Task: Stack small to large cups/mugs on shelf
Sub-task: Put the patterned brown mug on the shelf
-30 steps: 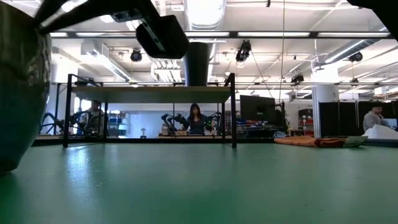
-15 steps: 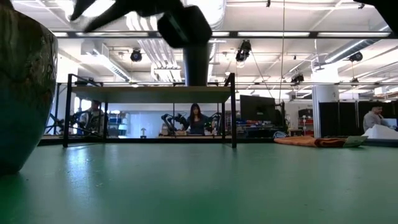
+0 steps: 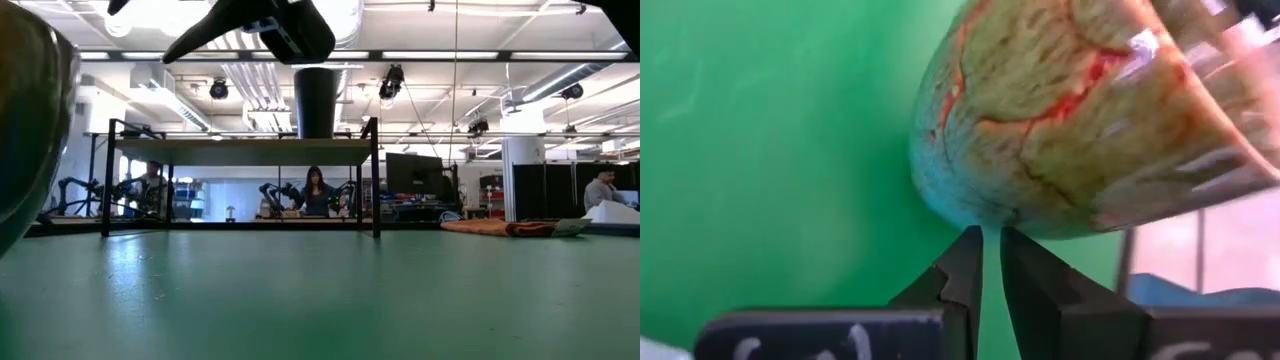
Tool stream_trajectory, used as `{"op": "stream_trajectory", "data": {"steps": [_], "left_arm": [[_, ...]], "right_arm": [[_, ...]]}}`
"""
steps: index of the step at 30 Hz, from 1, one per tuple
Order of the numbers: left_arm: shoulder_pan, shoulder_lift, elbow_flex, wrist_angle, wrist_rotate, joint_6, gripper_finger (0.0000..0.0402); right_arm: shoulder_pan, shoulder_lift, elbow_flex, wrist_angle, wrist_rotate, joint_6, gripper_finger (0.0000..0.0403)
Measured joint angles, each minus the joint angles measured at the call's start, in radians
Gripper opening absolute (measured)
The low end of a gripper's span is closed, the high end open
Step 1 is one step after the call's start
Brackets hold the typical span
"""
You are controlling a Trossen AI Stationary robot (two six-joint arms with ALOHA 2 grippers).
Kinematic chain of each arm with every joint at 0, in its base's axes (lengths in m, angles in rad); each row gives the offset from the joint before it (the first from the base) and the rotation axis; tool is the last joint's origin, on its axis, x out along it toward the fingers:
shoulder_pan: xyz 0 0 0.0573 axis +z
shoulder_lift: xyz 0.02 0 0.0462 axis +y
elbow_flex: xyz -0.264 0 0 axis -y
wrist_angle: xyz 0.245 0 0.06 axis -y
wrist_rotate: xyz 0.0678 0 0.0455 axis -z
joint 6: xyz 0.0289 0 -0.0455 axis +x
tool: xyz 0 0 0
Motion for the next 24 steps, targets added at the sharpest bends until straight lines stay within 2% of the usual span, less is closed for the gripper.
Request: {"op": "stream_trajectory", "data": {"steps": [7,10,15,24], "left_arm": [[-0.012,0.047,0.018,-0.001,0.032,-0.050,0.0026],[-0.014,0.040,0.023,0.004,-0.021,-0.050,0.0026],[0.010,0.016,0.000,-0.022,-0.168,-0.050,0.0026],[0.084,0.013,-0.057,-0.087,-0.181,-0.050,0.0026]], "right_arm": [[0.000,0.000,-0.001,-0.016,-0.005,-0.032,0.0145],[0.000,0.000,-0.005,-0.040,-0.022,-0.052,0.0143],[0.004,0.000,-0.008,-0.060,-0.023,-0.056,0.0143],[0.014,0.000,-0.008,-0.082,-0.023,-0.046,0.0140]]}}
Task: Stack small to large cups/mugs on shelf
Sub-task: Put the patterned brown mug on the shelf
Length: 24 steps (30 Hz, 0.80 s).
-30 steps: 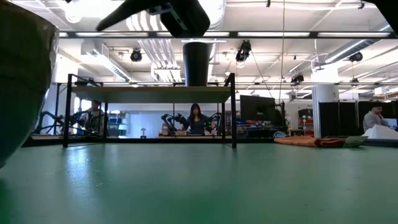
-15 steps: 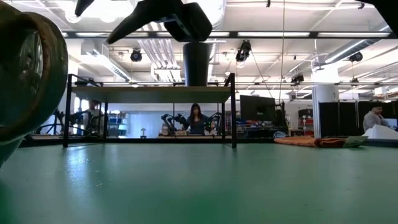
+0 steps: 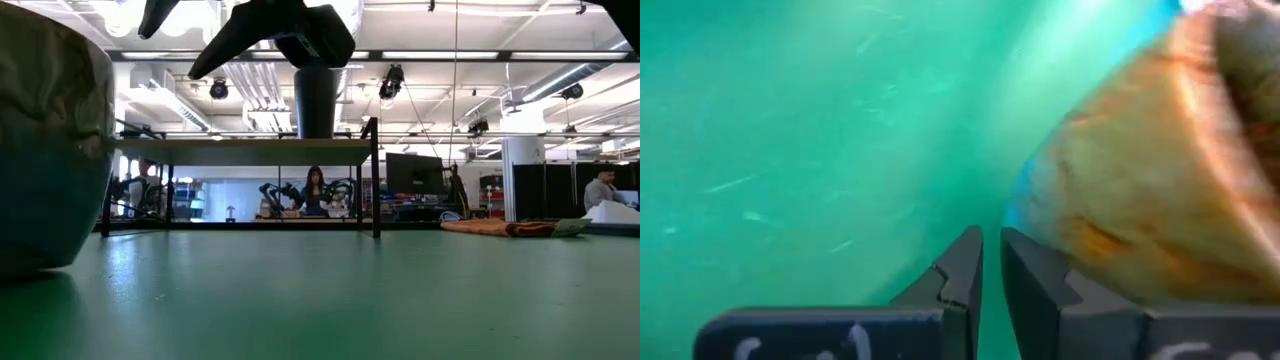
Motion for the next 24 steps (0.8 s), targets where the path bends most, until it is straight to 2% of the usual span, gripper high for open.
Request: {"op": "stream_trajectory", "data": {"steps": [8,14,17,20,24], "left_arm": [[-0.025,-0.004,-0.021,-0.017,0.169,-0.003,0.0026],[-0.060,-0.037,0.004,-0.017,0.156,-0.060,0.0026],[-0.054,-0.033,0.043,0.020,0.137,-0.011,0.0026],[-0.039,-0.002,0.079,0.079,0.134,0.053,0.0026],[-0.035,0.059,0.122,0.090,0.126,0.053,0.0026]], "right_arm": [[0.000,0.000,0.000,-0.032,0.000,-0.003,0.0150],[0.000,0.000,0.000,-0.036,0.001,-0.014,0.0155],[-0.003,0.000,0.000,-0.036,0.008,-0.018,0.0155],[-0.008,0.000,0.000,-0.028,0.013,-0.020,0.0155],[-0.020,0.000,0.000,-0.010,0.034,-0.026,0.0155]]}}
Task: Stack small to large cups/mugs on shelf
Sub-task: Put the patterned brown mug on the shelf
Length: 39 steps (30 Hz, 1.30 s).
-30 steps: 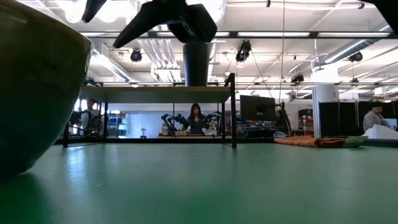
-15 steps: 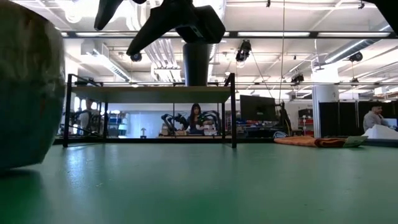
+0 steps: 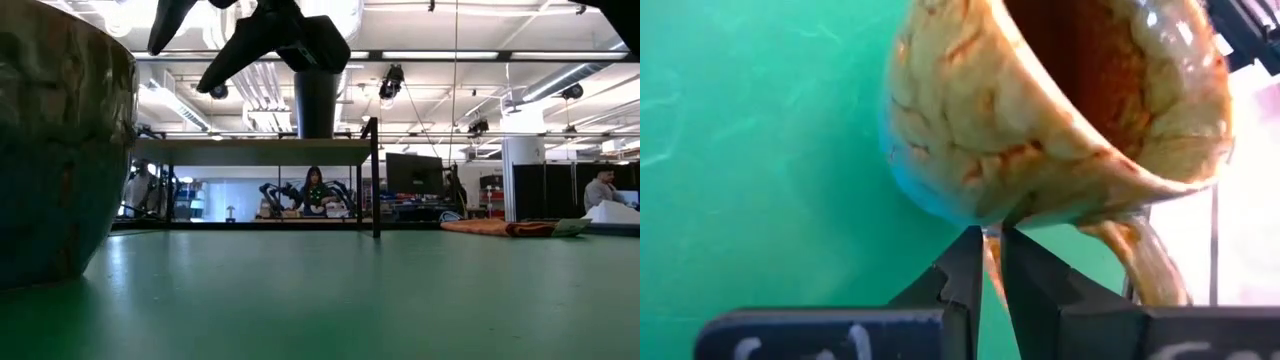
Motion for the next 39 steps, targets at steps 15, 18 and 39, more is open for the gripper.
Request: {"op": "stream_trajectory", "data": {"steps": [15,18,39], "left_arm": [[0.010,0.199,0.112,0.226,-0.024,0.131,0.0026],[0.027,0.214,0.109,0.269,-0.031,0.157,0.0026],[0.078,0.172,0.030,0.279,-0.087,0.239,0.0026]], "right_arm": [[-0.046,0.000,0.000,-0.005,0.008,-0.038,0.0155],[-0.057,0.000,0.000,-0.005,-0.006,-0.034,0.0155],[-0.003,-0.002,-0.002,-0.011,0.027,0.039,0.0157]]}}
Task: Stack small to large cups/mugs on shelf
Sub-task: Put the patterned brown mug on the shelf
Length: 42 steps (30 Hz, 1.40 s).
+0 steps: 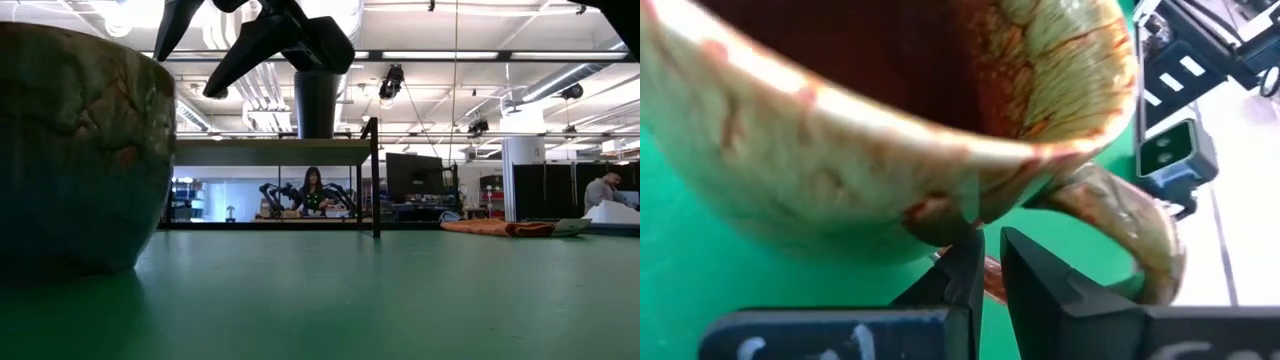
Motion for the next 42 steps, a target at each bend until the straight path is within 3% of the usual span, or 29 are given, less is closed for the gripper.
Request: {"op": "stream_trajectory", "data": {"steps": [9,14,21,29,36,42], "left_arm": [[0.049,-0.002,-0.036,0.016,0.008,0.030,0.0026],[0.073,-0.003,-0.037,0.114,0.064,0.180,0.0026],[0.075,-0.033,-0.084,0.113,0.148,0.178,0.0026],[0.040,-0.214,-0.157,0.029,0.232,0.179,0.0026],[0.030,-0.361,-0.195,-0.107,0.223,0.178,0.0026],[0.031,-0.397,-0.232,-0.124,0.205,0.178,0.0026]], "right_arm": [[-0.002,0.000,0.000,-0.005,0.019,0.015,0.0157],[-0.002,0.000,0.000,-0.044,0.027,0.023,0.0157],[0.002,-0.001,0.000,-0.076,0.028,0.022,0.0158],[0.029,-0.012,0.001,-0.104,0.064,0.044,0.0158],[0.040,-0.053,0.002,-0.194,0.150,0.106,0.0158],[0.051,-0.064,0.002,-0.194,0.149,0.186,0.0158]]}}
